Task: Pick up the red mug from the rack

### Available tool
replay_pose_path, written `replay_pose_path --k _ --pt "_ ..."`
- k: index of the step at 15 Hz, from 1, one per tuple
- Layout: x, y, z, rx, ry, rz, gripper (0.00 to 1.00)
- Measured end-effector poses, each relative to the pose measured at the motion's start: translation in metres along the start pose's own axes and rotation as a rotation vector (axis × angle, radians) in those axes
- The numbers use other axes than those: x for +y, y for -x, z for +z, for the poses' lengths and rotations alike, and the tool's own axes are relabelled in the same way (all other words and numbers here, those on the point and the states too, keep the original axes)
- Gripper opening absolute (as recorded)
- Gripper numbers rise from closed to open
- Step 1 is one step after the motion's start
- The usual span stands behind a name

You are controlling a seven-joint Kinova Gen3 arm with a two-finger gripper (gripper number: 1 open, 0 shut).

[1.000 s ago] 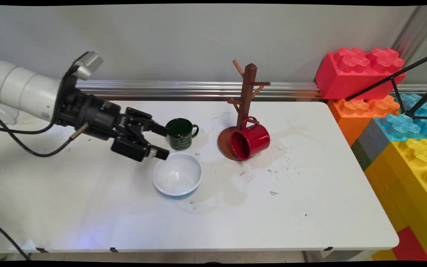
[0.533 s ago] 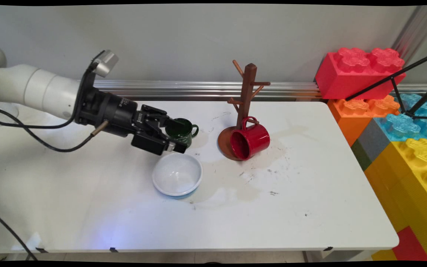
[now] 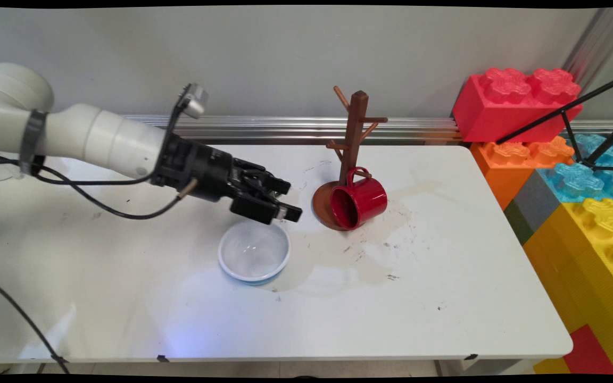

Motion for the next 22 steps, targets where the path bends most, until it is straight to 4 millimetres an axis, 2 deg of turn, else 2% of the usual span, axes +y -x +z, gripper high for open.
replay_pose_path --k 10,22 --pt "0.007 0.001 0.066 -0.042 -0.081 -0.086 1.0" --pt "0.004 -0.003 0.123 -0.047 -0.196 -0.159 1.0"
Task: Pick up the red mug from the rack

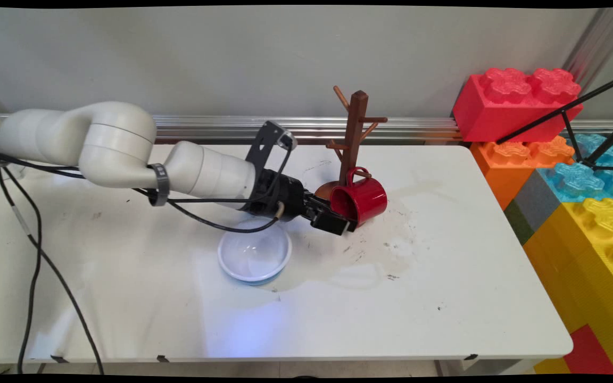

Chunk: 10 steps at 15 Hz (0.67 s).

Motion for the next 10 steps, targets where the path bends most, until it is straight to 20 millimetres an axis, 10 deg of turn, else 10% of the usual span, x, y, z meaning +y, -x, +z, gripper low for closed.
replay_pose_path --k 10 --pt "0.006 -0.002 0.032 0.019 -0.046 -0.092 1.0"
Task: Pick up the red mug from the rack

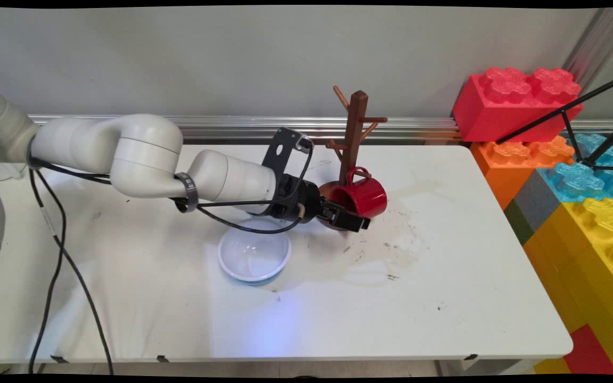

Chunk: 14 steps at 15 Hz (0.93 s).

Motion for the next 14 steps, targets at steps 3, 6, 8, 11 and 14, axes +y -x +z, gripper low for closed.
replay_pose_path --k 3,6,8,11,14 --pt "0.002 0.0 0.008 0.012 -0.005 -0.032 1.0" --pt "0.003 -0.001 0.016 0.027 -0.011 -0.065 1.0" --pt "0.004 -0.002 0.02 0.034 -0.016 -0.078 1.0" --pt "0.005 -0.002 0.026 0.047 -0.02 -0.105 1.0" --pt "0.006 -0.003 0.03 0.058 -0.021 -0.124 1.0"
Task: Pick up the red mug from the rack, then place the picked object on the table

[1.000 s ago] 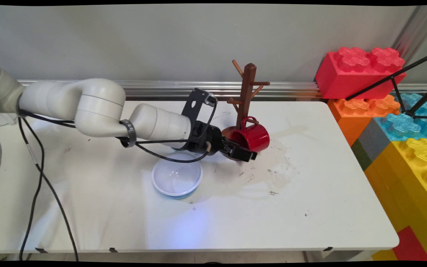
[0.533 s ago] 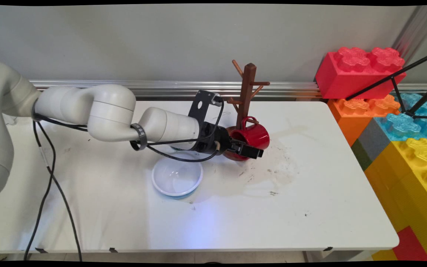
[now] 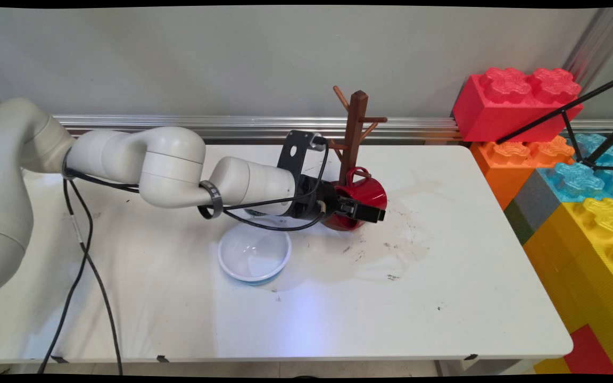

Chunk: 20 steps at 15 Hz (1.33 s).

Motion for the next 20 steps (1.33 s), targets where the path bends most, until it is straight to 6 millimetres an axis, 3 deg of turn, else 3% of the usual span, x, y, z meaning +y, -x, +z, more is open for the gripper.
replay_pose_path --k 6,7,20 --pt "0.0013 -0.0021 0.0067 0.017 -0.008 -0.026 1.0" --pt "0.0013 -0.0024 0.0073 0.017 -0.01 -0.026 0.0" --pt "-0.0037 -0.0032 -0.0003 0.029 -0.02 -0.051 0.0"
